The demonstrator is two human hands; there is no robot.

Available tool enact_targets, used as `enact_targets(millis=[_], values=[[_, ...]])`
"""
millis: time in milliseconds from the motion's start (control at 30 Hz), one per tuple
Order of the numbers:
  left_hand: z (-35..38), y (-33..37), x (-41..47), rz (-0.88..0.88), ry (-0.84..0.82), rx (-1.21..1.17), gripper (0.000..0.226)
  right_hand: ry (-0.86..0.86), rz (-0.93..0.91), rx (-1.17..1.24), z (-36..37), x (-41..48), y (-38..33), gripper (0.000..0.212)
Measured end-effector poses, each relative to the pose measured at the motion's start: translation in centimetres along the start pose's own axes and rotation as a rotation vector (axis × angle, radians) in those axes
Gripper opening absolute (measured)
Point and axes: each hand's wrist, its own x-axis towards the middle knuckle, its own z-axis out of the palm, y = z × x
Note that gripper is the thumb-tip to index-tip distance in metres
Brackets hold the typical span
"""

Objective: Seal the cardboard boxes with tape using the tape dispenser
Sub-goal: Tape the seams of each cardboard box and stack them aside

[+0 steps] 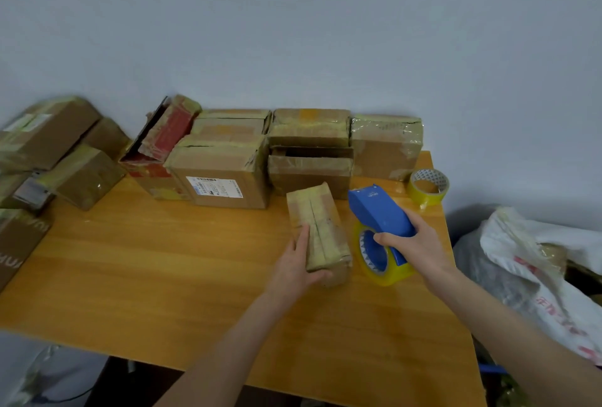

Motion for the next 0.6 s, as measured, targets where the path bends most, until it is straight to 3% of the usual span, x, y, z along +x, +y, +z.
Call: enact_targets(millis=[233, 333, 433, 600], values=[[-0.3, 0.1, 1.0, 0.091, -0.044, -0.055, 0.101, 0.044, -0.01, 0.064, 1.3, -1.5, 0.5, 0.053], [0.4, 1.5, 0.8, 0.0, 0.033, -0.085, 0.11, 0.039, -0.004, 0.076, 1.4, -1.5, 0.6, 0.056], [0.7, 1.7, 1.1, 0.028, 0.095, -0.081, 0.101, 0.03, 0.004, 0.064, 1.1, -1.5, 0.8, 0.058], [-0.8, 0.8, 0.8, 0.081, -0.077, -0.151, 0.104, 0.011, 0.009, 0.037, -0.4, -1.8, 0.8, 0.058]])
